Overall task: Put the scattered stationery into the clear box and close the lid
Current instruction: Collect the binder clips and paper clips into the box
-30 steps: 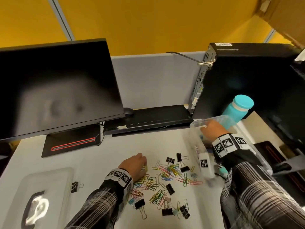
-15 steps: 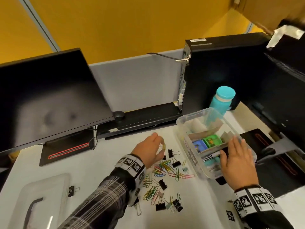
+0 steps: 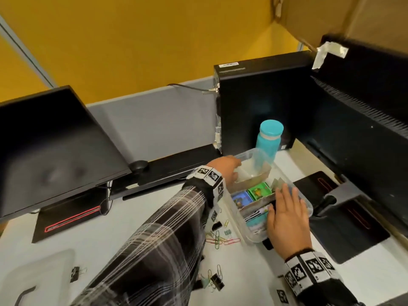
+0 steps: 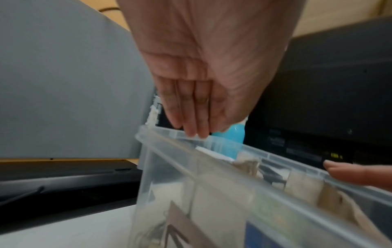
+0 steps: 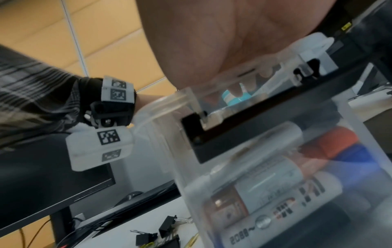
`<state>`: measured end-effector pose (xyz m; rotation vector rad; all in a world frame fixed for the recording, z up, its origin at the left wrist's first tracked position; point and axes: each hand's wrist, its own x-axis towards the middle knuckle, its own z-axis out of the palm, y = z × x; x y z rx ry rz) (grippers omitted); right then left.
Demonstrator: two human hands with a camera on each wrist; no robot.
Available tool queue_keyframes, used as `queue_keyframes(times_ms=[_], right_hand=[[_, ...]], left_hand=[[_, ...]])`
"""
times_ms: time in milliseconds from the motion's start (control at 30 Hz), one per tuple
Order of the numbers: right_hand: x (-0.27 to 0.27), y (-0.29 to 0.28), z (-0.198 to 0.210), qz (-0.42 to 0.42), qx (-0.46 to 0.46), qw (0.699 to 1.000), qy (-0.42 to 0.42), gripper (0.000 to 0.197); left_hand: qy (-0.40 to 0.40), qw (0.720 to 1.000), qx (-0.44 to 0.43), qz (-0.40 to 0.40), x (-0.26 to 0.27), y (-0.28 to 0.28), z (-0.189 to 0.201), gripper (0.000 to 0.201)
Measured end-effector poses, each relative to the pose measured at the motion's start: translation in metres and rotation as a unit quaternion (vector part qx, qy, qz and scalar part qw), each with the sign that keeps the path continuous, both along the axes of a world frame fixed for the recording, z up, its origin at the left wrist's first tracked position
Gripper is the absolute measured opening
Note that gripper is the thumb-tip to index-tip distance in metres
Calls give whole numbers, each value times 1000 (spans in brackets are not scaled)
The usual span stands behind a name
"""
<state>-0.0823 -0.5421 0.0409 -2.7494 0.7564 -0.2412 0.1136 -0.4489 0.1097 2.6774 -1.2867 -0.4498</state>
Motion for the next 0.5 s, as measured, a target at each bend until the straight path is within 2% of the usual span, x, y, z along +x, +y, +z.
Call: queue_keyframes(times_ms=[67,133,200,267,333,367,433,500], right_hand=[[-2,8,7,35,16,998,-41,53],[-3,29,17,121,22,988,-93,47],[0,61,20,211,35,969,-120,38],[9,93,13,259,47,957,-120,34],[28,118,6,270,80,959,-30,53],[38,125,2,259,81,961,46,60],[56,132,-6,219,48,956,190,61],[71,132,-17,170,22,960,222,54]], left_hand=[[-11,995,-98,32,-2,25,-3,37],[-22,981,-164,98,-4,60,-19,32],[-20,974,-156,164,-7,96,-42,29],[2,979,-76,192,-14,124,-65,29],[25,988,19,149,-23,138,-84,32],[34,991,53,121,-28,141,-91,35],[52,991,78,98,-35,142,-104,43],[58,991,81,94,-38,142,-112,47]])
